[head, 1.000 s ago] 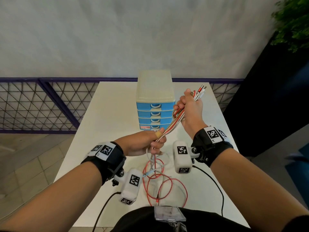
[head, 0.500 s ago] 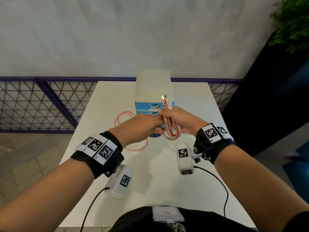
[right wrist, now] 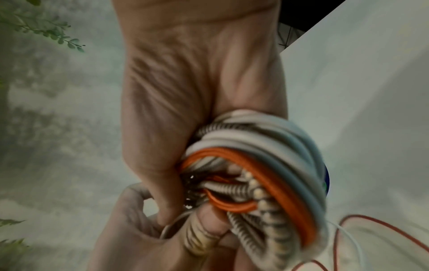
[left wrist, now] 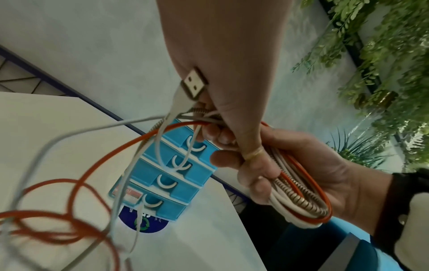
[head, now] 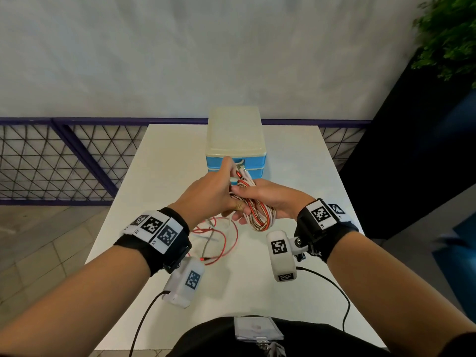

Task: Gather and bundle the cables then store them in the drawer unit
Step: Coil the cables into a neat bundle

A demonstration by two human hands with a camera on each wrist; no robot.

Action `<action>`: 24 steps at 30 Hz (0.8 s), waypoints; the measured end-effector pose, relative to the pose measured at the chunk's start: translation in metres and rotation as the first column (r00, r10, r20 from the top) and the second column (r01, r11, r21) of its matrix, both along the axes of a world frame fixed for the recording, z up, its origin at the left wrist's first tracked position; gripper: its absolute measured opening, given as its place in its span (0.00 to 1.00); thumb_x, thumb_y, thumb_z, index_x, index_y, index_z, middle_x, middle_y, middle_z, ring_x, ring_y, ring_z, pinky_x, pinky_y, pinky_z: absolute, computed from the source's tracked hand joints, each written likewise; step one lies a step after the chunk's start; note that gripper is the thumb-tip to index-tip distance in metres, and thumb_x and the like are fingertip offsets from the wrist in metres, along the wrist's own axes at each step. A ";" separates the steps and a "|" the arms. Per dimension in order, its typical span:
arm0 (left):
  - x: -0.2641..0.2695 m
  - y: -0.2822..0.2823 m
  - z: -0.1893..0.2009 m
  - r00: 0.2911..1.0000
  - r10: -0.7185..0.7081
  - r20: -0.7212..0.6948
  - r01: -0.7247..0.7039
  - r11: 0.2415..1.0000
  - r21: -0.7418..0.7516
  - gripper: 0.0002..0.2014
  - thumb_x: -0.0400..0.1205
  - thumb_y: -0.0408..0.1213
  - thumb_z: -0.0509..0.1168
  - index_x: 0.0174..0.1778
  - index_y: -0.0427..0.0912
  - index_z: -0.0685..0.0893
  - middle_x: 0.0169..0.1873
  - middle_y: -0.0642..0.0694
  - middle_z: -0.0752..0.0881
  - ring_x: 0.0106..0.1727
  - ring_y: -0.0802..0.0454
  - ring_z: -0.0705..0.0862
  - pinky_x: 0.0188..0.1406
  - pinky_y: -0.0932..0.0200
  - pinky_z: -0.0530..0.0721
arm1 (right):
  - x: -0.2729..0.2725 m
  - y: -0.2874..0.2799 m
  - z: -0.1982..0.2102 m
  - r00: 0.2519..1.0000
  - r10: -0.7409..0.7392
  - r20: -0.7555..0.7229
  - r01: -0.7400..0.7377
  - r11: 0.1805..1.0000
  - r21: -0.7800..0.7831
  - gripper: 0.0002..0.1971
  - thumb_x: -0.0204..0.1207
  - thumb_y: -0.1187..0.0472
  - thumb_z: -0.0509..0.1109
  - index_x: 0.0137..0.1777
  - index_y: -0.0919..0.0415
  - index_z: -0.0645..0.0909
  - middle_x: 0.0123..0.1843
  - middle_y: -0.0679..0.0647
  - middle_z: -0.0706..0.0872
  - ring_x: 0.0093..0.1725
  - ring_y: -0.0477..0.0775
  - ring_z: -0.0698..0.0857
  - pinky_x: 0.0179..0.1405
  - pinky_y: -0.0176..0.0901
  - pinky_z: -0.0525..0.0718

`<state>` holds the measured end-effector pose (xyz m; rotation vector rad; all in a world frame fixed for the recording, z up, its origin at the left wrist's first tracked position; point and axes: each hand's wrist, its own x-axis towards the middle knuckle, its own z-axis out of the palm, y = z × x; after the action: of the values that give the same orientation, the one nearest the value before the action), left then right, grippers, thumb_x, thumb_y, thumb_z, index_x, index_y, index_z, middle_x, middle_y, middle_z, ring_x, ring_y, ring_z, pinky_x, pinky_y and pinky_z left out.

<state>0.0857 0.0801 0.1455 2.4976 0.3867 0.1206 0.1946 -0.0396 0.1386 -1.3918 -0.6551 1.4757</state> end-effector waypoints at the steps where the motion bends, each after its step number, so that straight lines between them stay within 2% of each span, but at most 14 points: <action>1: 0.001 0.000 0.000 1.000 -0.010 -0.016 0.010 1.000 -0.010 0.32 0.65 0.51 0.79 0.48 0.51 0.61 0.29 0.49 0.85 0.28 0.50 0.83 0.27 0.53 0.79 | 0.000 -0.001 0.000 0.999 0.011 0.045 -0.012 1.000 0.002 0.11 0.85 0.57 0.62 0.56 0.65 0.79 0.44 0.65 0.90 0.36 0.54 0.90 0.38 0.46 0.90; 4: 0.004 0.002 0.004 0.997 -0.033 -0.073 0.022 0.989 -0.145 0.31 0.68 0.48 0.79 0.51 0.47 0.62 0.30 0.50 0.85 0.25 0.57 0.78 0.24 0.65 0.76 | 0.002 -0.002 0.000 0.991 0.001 0.137 -0.003 1.000 0.013 0.13 0.84 0.57 0.64 0.51 0.69 0.81 0.40 0.63 0.89 0.31 0.50 0.86 0.33 0.42 0.87; 5: 0.005 0.006 0.005 0.993 -0.030 -0.118 0.005 0.978 -0.207 0.30 0.69 0.48 0.78 0.52 0.46 0.63 0.29 0.49 0.84 0.23 0.58 0.75 0.24 0.66 0.74 | 0.003 -0.002 0.000 0.987 -0.025 0.161 0.023 1.000 0.014 0.13 0.84 0.57 0.65 0.51 0.69 0.80 0.37 0.61 0.88 0.29 0.49 0.85 0.31 0.41 0.87; 8: 0.002 0.018 0.008 0.955 -0.097 -0.279 -0.016 0.926 -0.377 0.25 0.75 0.53 0.70 0.56 0.43 0.66 0.31 0.47 0.86 0.24 0.58 0.75 0.29 0.64 0.73 | 0.009 -0.003 -0.002 0.966 -0.099 0.237 0.099 0.995 0.012 0.10 0.82 0.59 0.67 0.51 0.68 0.81 0.30 0.55 0.85 0.26 0.49 0.82 0.28 0.40 0.85; 10: 0.000 0.025 0.007 0.932 -0.195 -0.304 0.026 0.875 -0.483 0.29 0.79 0.60 0.62 0.57 0.35 0.73 0.34 0.46 0.86 0.33 0.56 0.79 0.39 0.60 0.76 | 0.010 -0.003 -0.002 0.946 -0.109 0.305 0.110 0.994 0.013 0.10 0.82 0.58 0.68 0.45 0.66 0.81 0.28 0.54 0.84 0.25 0.50 0.81 0.27 0.39 0.84; 12: 0.000 0.028 0.007 0.902 -0.271 -0.335 0.073 0.862 -0.502 0.34 0.80 0.63 0.55 0.57 0.29 0.78 0.37 0.45 0.85 0.42 0.51 0.79 0.48 0.55 0.76 | 0.009 -0.002 -0.002 0.932 -0.104 0.346 0.103 0.994 0.022 0.12 0.82 0.58 0.67 0.39 0.64 0.80 0.27 0.53 0.83 0.25 0.50 0.80 0.27 0.39 0.84; 14: 0.002 0.030 0.007 0.878 -0.309 -0.365 0.092 0.858 -0.506 0.28 0.84 0.55 0.52 0.55 0.29 0.79 0.37 0.45 0.83 0.43 0.50 0.79 0.50 0.56 0.76 | 0.009 -0.002 -0.004 0.931 -0.097 0.352 0.093 0.995 0.029 0.13 0.83 0.59 0.67 0.38 0.65 0.80 0.28 0.54 0.83 0.25 0.49 0.80 0.29 0.40 0.84; 16: 0.003 0.032 0.008 0.888 -0.294 -0.353 0.098 0.872 -0.480 0.17 0.87 0.47 0.53 0.48 0.38 0.81 0.35 0.47 0.82 0.40 0.53 0.79 0.47 0.59 0.77 | 0.008 -0.001 -0.003 0.946 -0.081 0.315 0.076 0.997 0.028 0.11 0.83 0.60 0.67 0.40 0.66 0.80 0.31 0.58 0.82 0.27 0.51 0.81 0.32 0.42 0.85; 18: 0.002 0.034 0.008 0.913 -0.259 -0.315 0.105 0.895 -0.433 0.13 0.87 0.42 0.54 0.41 0.46 0.80 0.32 0.50 0.81 0.37 0.55 0.79 0.44 0.60 0.77 | 0.009 -0.001 0.000 0.968 -0.048 0.247 0.044 0.999 0.019 0.08 0.82 0.63 0.67 0.44 0.67 0.81 0.36 0.60 0.83 0.30 0.52 0.82 0.34 0.43 0.86; 20: 0.003 0.036 0.006 0.933 -0.241 -0.268 0.120 0.908 -0.401 0.14 0.87 0.40 0.55 0.37 0.47 0.80 0.30 0.51 0.80 0.35 0.55 0.78 0.41 0.59 0.76 | 0.010 -0.002 0.003 0.978 0.005 0.207 -0.005 1.000 0.002 0.06 0.82 0.66 0.66 0.45 0.67 0.81 0.39 0.60 0.84 0.33 0.50 0.84 0.36 0.40 0.87; 22: 0.003 0.037 0.004 0.937 -0.238 -0.257 0.124 0.911 -0.393 0.13 0.87 0.40 0.56 0.37 0.47 0.81 0.28 0.52 0.79 0.33 0.54 0.76 0.38 0.59 0.75 | 0.010 -0.003 0.006 0.973 0.042 0.226 -0.041 0.999 -0.010 0.05 0.82 0.68 0.66 0.46 0.66 0.82 0.39 0.58 0.87 0.33 0.48 0.85 0.36 0.38 0.87; 24: 0.004 0.035 0.003 0.950 -0.202 -0.238 0.086 0.903 -0.422 0.13 0.86 0.41 0.56 0.39 0.46 0.83 0.27 0.53 0.78 0.29 0.57 0.74 0.33 0.62 0.74 | 0.010 -0.003 0.006 0.963 0.005 0.268 -0.004 1.000 -0.001 0.04 0.82 0.69 0.66 0.47 0.66 0.82 0.37 0.55 0.88 0.31 0.45 0.86 0.34 0.36 0.86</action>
<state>0.0895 0.1149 0.1484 2.1167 0.2990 -0.3435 0.2045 -0.0428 0.1448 -1.6081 -0.8266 1.3009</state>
